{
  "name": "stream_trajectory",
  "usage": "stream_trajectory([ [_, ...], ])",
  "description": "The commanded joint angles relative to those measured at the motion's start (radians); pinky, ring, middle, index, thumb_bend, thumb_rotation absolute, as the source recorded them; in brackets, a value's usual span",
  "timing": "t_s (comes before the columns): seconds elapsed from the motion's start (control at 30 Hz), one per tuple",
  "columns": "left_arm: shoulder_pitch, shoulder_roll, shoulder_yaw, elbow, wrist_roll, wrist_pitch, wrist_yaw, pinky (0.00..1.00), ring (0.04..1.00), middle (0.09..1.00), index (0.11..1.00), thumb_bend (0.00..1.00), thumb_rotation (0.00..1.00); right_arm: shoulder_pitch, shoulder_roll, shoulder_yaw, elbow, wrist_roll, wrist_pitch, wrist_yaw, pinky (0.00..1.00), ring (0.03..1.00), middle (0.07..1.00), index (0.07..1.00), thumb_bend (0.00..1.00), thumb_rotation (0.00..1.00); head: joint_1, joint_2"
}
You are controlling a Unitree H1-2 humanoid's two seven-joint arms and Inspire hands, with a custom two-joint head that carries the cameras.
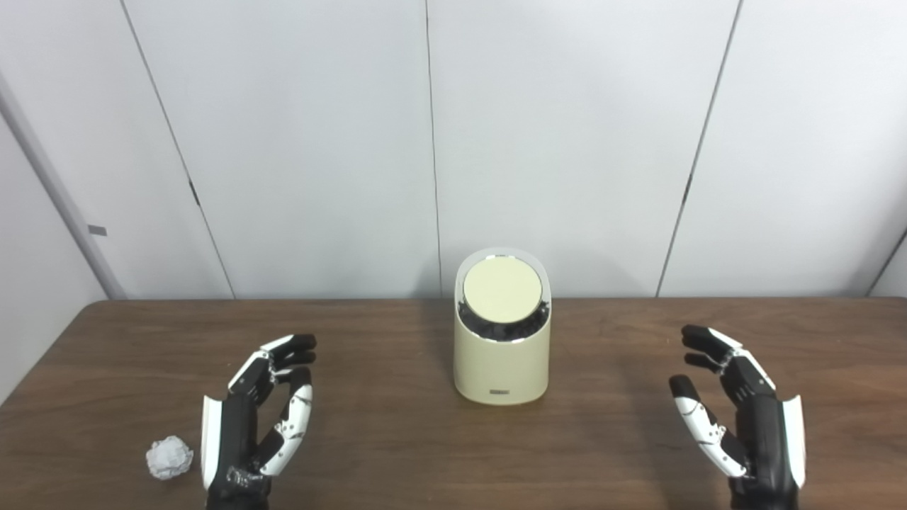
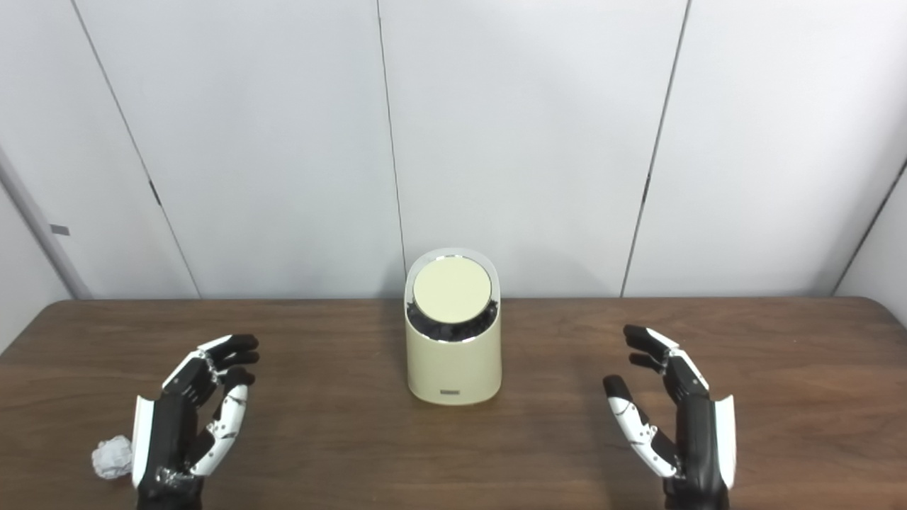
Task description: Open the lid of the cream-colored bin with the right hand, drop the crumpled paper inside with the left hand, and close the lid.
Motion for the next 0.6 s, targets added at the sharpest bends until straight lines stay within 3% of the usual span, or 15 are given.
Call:
stream_trajectory([
  [0.0, -0.020, 0.011, -0.003, -0.010, -0.007, -0.039, 0.001, 0.57, 0.677, 0.712, 0.689, 0.19, 0.36, -0.003, 0.011, -0.004, -0.010, -0.006, -0.032, -0.001, 0.67, 0.739, 0.741, 0.703, 0.29, 0.50, 0.000, 0.000],
  [0.57, -0.026, 0.009, 0.001, -0.003, 0.000, -0.038, 0.008, 0.56, 0.670, 0.709, 0.689, 0.20, 0.35, -0.015, 0.016, -0.012, -0.013, -0.013, -0.031, 0.004, 0.68, 0.745, 0.744, 0.711, 0.30, 0.49, 0.006, 0.000],
])
